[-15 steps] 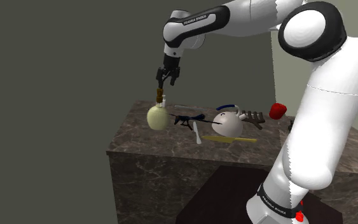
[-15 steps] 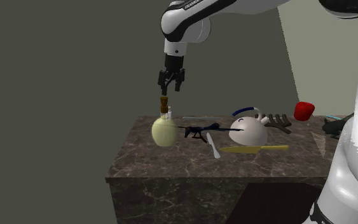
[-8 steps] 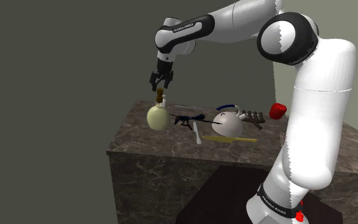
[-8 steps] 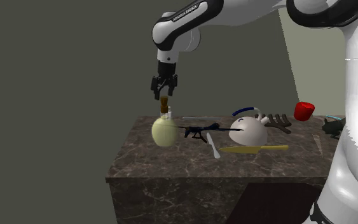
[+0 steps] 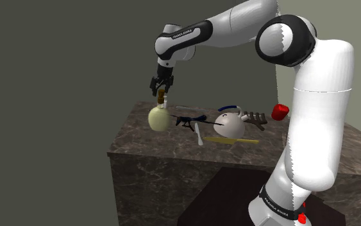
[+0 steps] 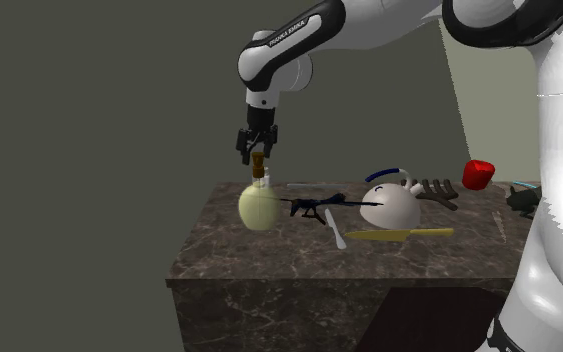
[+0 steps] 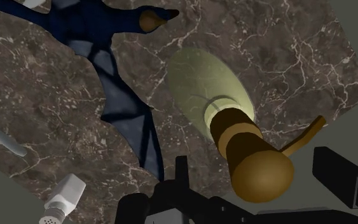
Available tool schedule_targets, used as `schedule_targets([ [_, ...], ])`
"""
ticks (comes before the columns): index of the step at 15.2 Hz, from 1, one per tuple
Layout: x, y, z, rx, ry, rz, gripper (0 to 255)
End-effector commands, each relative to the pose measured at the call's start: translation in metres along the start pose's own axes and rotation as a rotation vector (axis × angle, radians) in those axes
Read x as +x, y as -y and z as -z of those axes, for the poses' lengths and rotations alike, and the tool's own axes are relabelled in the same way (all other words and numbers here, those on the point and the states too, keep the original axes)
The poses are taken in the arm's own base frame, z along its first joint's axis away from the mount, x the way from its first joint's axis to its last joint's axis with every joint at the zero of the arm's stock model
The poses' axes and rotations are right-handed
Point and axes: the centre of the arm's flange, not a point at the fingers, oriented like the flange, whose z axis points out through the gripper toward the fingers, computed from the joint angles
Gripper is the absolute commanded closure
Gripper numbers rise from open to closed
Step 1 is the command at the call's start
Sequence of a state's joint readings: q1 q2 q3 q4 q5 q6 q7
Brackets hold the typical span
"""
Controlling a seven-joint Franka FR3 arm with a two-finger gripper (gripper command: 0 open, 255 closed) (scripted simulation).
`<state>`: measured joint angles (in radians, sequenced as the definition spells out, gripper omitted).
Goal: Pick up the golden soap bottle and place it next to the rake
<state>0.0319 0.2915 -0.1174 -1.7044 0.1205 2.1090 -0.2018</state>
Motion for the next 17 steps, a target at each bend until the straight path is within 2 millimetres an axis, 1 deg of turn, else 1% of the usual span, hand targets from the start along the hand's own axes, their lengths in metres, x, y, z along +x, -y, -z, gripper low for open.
schedule_targets([
  [1,0.000,0.000,0.000,0.000,0.000,0.000,0],
  [3,0.000,0.000,0.000,0.000,0.000,0.000,0],
  [4,0.000,0.000,0.000,0.000,0.000,0.000,255],
  [13,0.000,0.000,0.000,0.000,0.000,0.000,255],
  [17,0.003,0.001,0.021,0.000,0.000,0.000,255],
])
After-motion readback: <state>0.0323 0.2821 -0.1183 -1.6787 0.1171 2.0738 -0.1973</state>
